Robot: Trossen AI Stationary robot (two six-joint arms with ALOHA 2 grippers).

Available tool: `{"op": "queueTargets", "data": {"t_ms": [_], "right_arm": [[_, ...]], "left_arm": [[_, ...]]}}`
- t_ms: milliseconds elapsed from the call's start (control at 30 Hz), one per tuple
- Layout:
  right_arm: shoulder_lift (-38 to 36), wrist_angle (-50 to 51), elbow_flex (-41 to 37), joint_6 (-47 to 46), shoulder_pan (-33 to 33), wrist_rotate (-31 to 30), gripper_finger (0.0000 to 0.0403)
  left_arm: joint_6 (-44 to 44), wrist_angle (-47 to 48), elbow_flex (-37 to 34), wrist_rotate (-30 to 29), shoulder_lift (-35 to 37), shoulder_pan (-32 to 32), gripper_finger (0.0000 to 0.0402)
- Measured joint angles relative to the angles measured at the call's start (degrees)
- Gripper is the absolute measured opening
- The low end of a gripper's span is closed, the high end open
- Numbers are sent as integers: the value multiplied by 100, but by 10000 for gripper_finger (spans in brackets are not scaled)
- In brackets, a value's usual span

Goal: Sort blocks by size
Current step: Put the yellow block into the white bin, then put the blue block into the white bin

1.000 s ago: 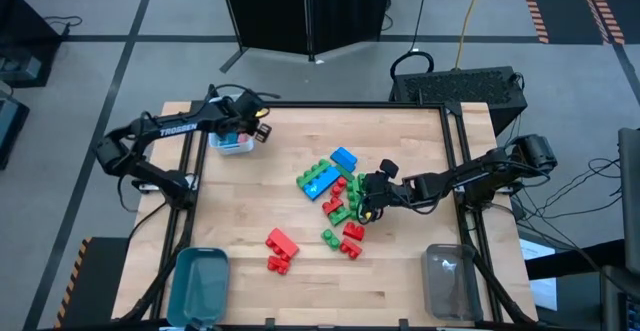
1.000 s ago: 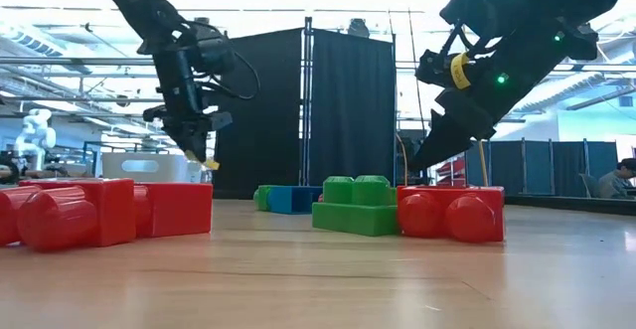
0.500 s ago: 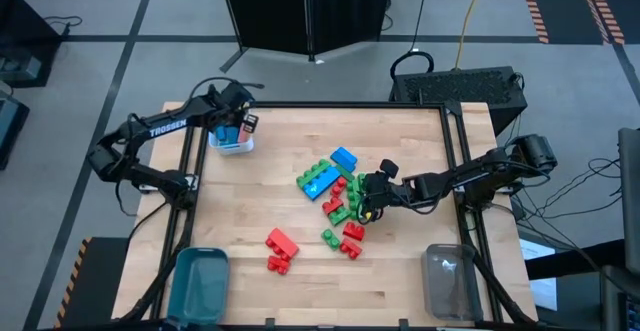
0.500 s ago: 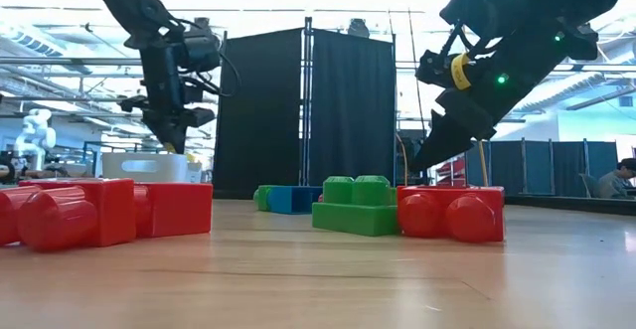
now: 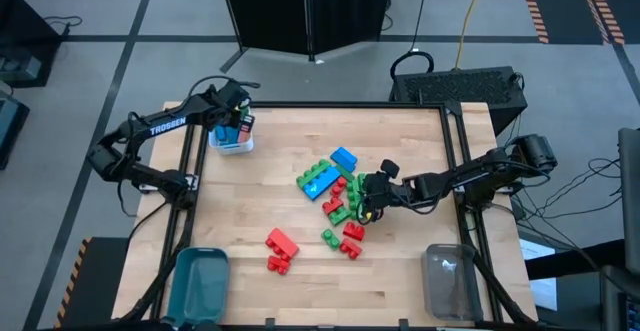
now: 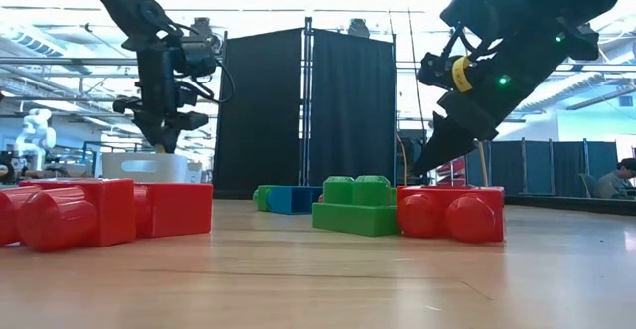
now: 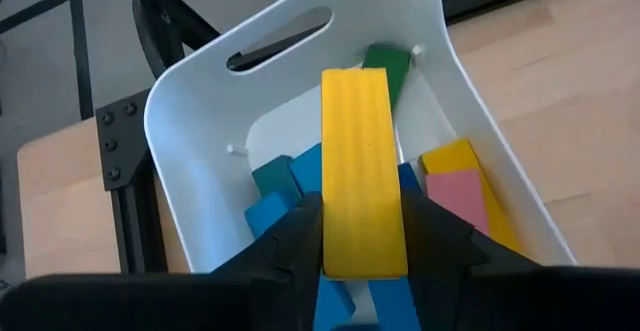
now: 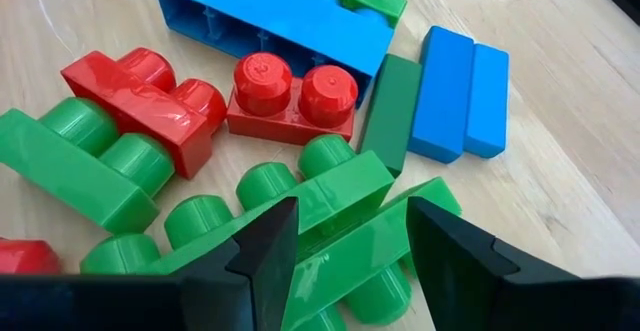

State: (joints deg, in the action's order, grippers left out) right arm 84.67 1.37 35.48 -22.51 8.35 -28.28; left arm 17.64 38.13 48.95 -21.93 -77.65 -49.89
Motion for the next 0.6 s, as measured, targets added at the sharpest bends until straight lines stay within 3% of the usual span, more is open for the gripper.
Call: {"op": "queueTargets", "data": {"t_ms": [200,367,600], "right_arm": [[1,32,0,-43,1,8,176],[2,24,0,-41,-11,-136,176],[1,-80,0,51,-471,-293,165]], "left_arm": [[-40,15,0,60,0,2,149],[-73,-18,0,163,2,104,155],[-351,-714,0,1244,4,746,156]]}}
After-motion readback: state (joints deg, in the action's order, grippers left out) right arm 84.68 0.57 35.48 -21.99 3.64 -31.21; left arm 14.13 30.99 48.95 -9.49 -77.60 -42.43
